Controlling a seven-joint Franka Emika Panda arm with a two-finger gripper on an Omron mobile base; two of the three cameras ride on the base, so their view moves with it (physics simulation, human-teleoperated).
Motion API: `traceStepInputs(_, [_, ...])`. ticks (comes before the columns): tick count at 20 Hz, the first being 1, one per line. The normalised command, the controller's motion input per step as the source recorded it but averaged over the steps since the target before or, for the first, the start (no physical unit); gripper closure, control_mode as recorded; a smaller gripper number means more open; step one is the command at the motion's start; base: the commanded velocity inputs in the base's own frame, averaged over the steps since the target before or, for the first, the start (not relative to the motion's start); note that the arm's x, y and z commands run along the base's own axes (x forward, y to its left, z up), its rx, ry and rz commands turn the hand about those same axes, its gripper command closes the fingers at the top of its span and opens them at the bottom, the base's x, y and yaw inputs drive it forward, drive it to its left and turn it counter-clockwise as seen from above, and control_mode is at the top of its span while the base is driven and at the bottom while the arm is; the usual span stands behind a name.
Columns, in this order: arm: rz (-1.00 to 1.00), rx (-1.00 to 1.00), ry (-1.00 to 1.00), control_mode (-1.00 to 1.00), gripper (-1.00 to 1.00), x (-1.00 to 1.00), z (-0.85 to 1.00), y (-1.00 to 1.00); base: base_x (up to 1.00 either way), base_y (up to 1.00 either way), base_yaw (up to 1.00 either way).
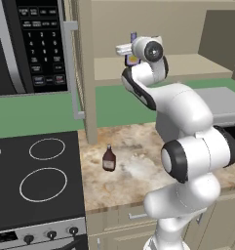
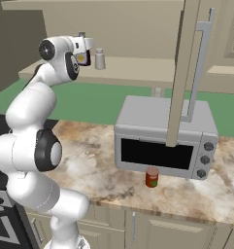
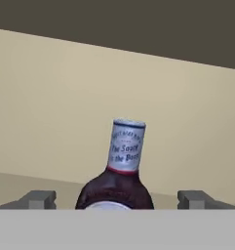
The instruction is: There are various items on the counter. Only move the condiments/shakers into the cabinet.
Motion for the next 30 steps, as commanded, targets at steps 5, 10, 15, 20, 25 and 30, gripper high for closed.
traceStepInputs(5, [0.0, 0.0, 0.0, -1.0, -1.0, 0.03, 0.0, 0.0, 0.0, 0.0, 0.0])
traceStepInputs(10, [0.0, 0.0, 0.0, -1.0, -1.0, -0.27, 0.0, 0.0, 0.0, 0.0, 0.0])
traceStepInputs(15, [0.0, 0.0, -0.02, -1.0, -1.0, -0.94, 0.0, 0.0, 0.0, 0.0, 0.0])
traceStepInputs(20, [0.0, 0.0, -0.07, -1.0, -1.0, -1.0, 0.0, 0.0, 0.0, 0.0, 0.0])
traceStepInputs(25, [-0.02, 0.0, -0.09, -1.0, -1.0, -1.0, -0.04, 0.0, 0.0, 0.0, 0.0])
traceStepInputs(30, [-0.02, 0.0, -0.02, -1.0, -1.0, -1.0, -0.29, 0.0, 0.0, 0.0, 0.0])
